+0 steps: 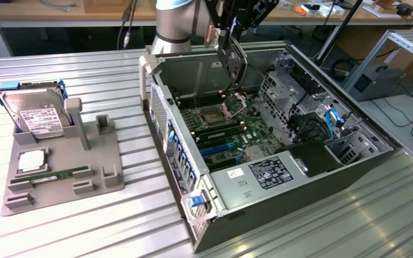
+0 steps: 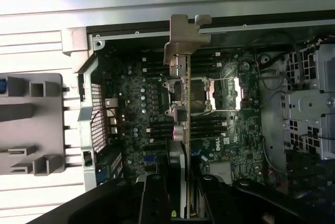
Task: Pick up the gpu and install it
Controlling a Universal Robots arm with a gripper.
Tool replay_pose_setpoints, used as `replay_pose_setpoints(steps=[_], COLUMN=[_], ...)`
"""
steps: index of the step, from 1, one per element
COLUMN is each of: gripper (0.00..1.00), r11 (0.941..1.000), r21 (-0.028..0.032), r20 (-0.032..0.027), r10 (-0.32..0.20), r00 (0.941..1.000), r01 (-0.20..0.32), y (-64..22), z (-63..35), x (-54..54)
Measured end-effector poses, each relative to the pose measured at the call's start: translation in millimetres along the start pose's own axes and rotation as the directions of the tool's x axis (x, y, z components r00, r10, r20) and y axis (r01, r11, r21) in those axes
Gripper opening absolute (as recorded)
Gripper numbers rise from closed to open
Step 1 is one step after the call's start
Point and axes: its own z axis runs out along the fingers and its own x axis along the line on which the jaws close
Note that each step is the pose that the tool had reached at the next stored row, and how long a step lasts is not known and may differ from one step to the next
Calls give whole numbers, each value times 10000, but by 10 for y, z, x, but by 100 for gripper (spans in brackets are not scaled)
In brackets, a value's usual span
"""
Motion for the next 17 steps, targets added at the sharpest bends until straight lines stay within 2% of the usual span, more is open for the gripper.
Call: replay_pose_setpoints(steps=[5,14,17], gripper=[27,27,27], r11=[10000,10000,10000], r21=[0,0,1], r20=[0,0,0], r10=[0,0,0], r00=[10000,10000,10000], r01=[0,0,0], y=[6,24,27], z=[3,11,13], x=[-86,-318,-358])
